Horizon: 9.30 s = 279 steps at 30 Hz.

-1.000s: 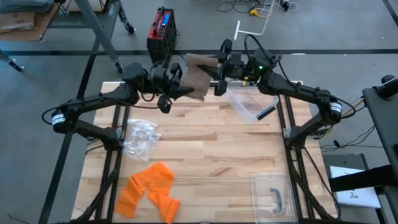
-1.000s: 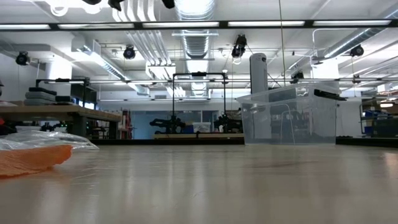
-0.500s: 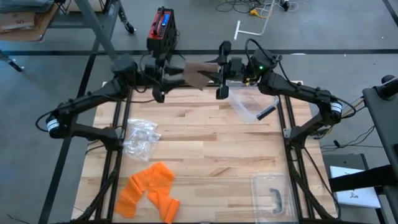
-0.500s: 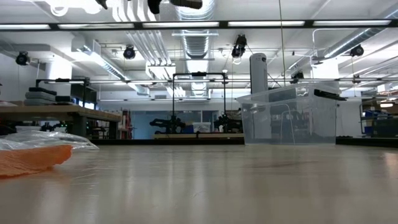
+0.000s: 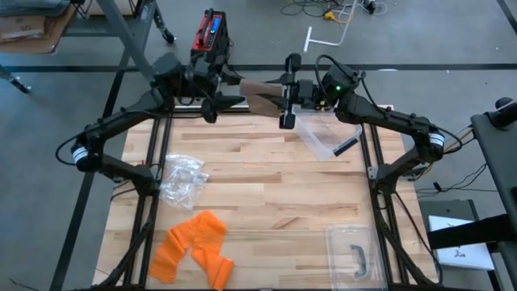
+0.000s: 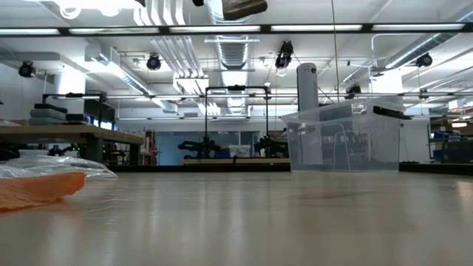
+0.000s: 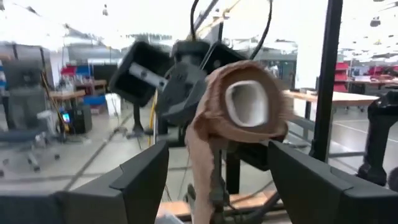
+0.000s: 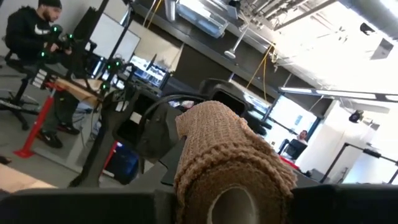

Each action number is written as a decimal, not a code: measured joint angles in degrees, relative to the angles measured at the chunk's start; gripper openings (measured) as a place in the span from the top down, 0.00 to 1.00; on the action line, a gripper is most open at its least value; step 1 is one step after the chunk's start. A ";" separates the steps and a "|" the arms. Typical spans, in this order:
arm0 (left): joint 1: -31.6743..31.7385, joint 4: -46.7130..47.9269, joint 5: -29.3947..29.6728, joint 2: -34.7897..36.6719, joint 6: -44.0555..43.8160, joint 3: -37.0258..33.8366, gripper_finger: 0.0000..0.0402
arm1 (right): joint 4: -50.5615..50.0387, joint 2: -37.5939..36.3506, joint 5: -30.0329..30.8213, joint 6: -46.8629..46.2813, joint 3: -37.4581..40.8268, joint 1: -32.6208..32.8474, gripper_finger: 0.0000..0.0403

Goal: Roll bandage
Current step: Roll the brown bandage

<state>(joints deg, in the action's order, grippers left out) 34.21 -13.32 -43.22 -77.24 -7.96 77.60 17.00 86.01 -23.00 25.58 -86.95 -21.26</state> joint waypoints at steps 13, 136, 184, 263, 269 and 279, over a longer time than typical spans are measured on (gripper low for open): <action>0.03 4.38 -0.91 -4.50 3.35 4.24 0.75 | -0.84 -0.07 -5.66 -1.30 0.00 -0.33 0.79; -3.42 -12.62 7.84 0.19 41.97 -12.41 0.90 | -29.89 -1.59 -11.08 -78.92 -5.21 -10.71 0.16; -3.90 -12.66 16.56 -4.14 81.42 -11.75 0.83 | -30.57 -0.66 -7.61 -88.34 -5.19 -8.11 0.42; 0.23 -10.86 4.79 -8.16 -1.33 -2.31 0.35 | -23.70 -0.40 -7.82 -30.48 -5.17 -7.78 0.81; 0.05 -11.08 4.20 -8.16 -2.90 -2.31 0.57 | -23.45 -0.40 -7.30 -30.48 -5.17 -7.54 0.80; -0.45 -11.07 4.43 -8.07 4.86 -2.31 0.91 | -23.75 -0.49 -6.82 -38.85 -5.19 -7.54 0.74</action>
<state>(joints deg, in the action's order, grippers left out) 33.76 -24.39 -38.79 -85.31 -3.11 75.29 -6.74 85.52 -29.82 -13.27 -92.14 -28.80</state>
